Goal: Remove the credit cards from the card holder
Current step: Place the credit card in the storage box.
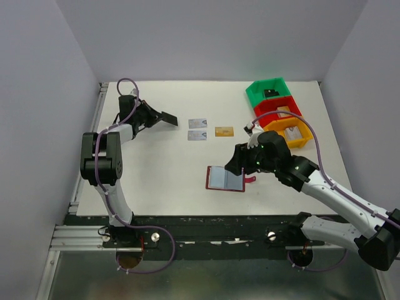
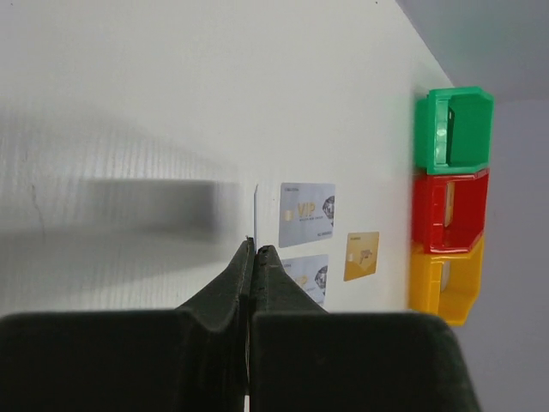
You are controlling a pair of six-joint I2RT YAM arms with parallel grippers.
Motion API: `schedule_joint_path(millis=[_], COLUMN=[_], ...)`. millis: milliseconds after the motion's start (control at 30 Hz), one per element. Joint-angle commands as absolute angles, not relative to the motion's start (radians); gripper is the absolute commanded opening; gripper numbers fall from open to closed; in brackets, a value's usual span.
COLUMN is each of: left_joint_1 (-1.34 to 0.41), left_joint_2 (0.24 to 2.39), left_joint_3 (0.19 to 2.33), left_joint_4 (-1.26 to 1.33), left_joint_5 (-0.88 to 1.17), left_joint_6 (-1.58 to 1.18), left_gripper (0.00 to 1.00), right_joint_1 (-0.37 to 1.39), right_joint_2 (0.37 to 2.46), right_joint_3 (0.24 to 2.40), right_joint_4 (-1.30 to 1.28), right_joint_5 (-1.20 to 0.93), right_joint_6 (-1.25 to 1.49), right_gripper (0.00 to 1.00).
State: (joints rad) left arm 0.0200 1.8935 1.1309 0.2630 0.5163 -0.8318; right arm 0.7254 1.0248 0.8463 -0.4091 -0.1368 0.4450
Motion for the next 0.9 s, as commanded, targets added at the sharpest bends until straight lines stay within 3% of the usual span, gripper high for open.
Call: schedule_joint_path(millis=[0, 200, 467, 533, 733, 867], left_joint_1=[0.043, 0.043, 0.044, 0.043, 0.054, 0.078], left_joint_2=[1.971, 2.026, 2.052, 2.057, 2.051, 2.008], left_joint_3=[1.209, 1.244, 1.223, 1.213, 1.233, 1.243], left_joint_4=[0.270, 0.275, 0.268, 0.276, 0.233, 0.195], left_joint_5=[0.586, 0.627, 0.638, 0.641, 0.635, 0.606], left_joint_6=[-0.807, -0.799, -0.764, -0.762, -0.727, -0.726], left_gripper=[0.00, 0.01, 0.10, 0.15, 0.45, 0.57], right_joint_1=[0.727, 0.727, 0.727, 0.727, 0.727, 0.727], right_joint_2=[1.046, 1.077, 1.101, 1.103, 1.095, 1.086], right_joint_3=[0.868, 0.853, 0.876, 0.887, 0.897, 0.899], right_joint_4=[-0.385, -0.365, -0.376, -0.383, -0.408, -0.431], right_joint_5=[-0.178, -0.192, -0.184, -0.179, -0.150, -0.112], right_joint_6=[0.443, 0.448, 0.437, 0.431, 0.426, 0.425], right_gripper=[0.61, 0.61, 0.61, 0.61, 0.62, 0.63])
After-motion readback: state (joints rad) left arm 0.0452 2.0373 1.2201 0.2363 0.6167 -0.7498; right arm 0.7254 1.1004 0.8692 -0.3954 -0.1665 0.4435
